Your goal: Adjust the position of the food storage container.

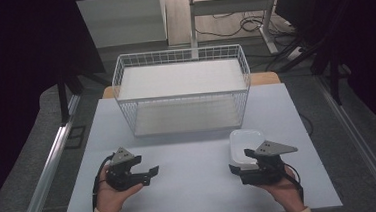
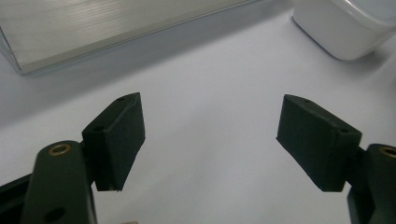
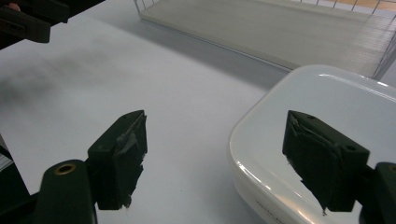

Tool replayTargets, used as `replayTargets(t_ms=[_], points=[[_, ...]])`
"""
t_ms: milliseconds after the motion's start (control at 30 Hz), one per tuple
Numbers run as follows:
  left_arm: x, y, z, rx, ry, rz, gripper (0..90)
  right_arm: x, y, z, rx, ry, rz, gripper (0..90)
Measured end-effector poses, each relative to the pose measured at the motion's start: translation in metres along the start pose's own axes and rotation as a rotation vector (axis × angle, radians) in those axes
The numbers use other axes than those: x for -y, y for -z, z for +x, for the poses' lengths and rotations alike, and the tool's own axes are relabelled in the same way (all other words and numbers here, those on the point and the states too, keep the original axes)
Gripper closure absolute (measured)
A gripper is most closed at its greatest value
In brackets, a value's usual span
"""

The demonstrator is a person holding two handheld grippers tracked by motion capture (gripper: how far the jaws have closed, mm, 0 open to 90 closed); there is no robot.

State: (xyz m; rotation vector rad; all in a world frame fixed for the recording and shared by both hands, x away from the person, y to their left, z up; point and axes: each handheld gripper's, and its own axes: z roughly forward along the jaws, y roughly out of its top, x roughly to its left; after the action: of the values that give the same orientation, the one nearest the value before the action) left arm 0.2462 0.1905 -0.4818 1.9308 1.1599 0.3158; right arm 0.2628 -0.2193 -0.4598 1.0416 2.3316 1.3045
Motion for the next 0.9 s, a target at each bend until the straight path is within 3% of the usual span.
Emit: replayTargets(t_ms=[367, 533, 900], points=[[0.0, -0.002, -0.001, -0.001, 0.001, 0.006, 22.8, -0.009, 0.01, -0.01, 0.021, -0.027, -0.033, 21.9], [-0.001, 0.001, -0.003, -0.001, -0.01, -0.001, 22.8, -0.024, 0.017, -0.02, 0.029, -0.054, -0.047, 21.7], [-0.001, -0.001, -0.004, 0.01, -0.007, -0.001, 23.0, -0.057, 0.03, -0.047, 0.092, -0.11, -0.059, 24.3]])
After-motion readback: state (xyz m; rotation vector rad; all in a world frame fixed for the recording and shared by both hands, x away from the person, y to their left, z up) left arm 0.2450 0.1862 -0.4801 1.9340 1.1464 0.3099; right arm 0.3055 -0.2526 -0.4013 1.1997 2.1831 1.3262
